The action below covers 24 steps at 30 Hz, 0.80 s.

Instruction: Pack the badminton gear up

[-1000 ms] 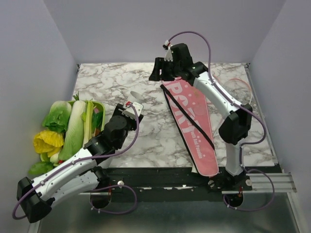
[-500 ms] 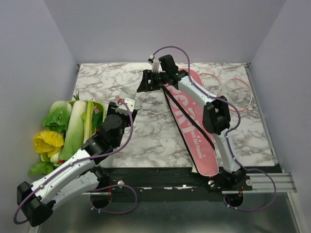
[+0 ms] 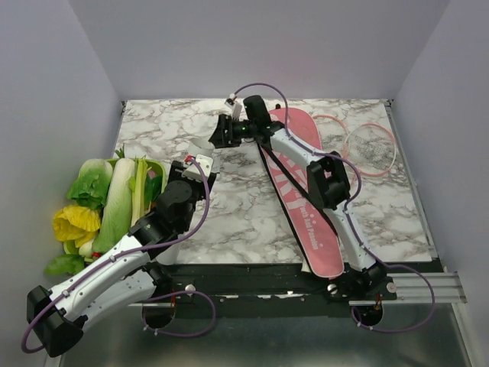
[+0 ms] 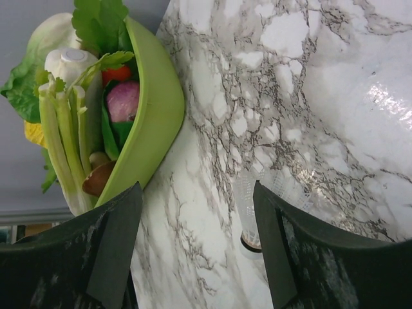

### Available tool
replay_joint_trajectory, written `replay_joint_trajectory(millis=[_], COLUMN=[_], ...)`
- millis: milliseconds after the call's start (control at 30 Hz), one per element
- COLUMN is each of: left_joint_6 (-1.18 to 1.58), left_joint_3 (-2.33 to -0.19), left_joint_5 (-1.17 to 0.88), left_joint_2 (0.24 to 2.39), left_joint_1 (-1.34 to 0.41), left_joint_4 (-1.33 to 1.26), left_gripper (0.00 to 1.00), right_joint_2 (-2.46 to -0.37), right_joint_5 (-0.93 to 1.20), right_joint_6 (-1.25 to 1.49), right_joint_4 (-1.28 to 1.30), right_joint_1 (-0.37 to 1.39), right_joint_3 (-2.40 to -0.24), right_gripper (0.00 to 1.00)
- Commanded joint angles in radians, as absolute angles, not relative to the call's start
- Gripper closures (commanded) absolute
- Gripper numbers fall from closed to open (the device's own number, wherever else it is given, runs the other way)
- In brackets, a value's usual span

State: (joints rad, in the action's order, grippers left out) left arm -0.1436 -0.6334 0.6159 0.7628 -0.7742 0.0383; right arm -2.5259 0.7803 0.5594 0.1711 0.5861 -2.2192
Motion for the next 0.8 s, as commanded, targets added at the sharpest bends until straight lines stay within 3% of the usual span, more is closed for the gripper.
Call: replay_joint_trajectory(millis=[0, 367, 767], left_joint_6=[-0.133, -0.138, -0.14], left_joint_3=[-0.621, -0.618, -0.621], left_joint_5=[0.637, 0.641, 0.632], left_joint_2=[0.744, 0.724, 0.718], left_joint_1=[-0.772, -0.772, -0.772], left_joint_4=[0.006, 0.005, 0.006], left_gripper=[1.0, 1.0, 1.0], right_joint_2=[-2.577, -2.619, -2.522], right_joint_5=[0.772, 0.713, 0.657], right_joint_6=[0.658, 0.683, 0.551], right_joint_4=[0.077, 0.074, 0.172], right_joint_1=[0.614, 0.627, 0.627], right_joint_3=[-2.243, -2.232, -2.102], right_gripper=[0.22, 0.22, 0.23])
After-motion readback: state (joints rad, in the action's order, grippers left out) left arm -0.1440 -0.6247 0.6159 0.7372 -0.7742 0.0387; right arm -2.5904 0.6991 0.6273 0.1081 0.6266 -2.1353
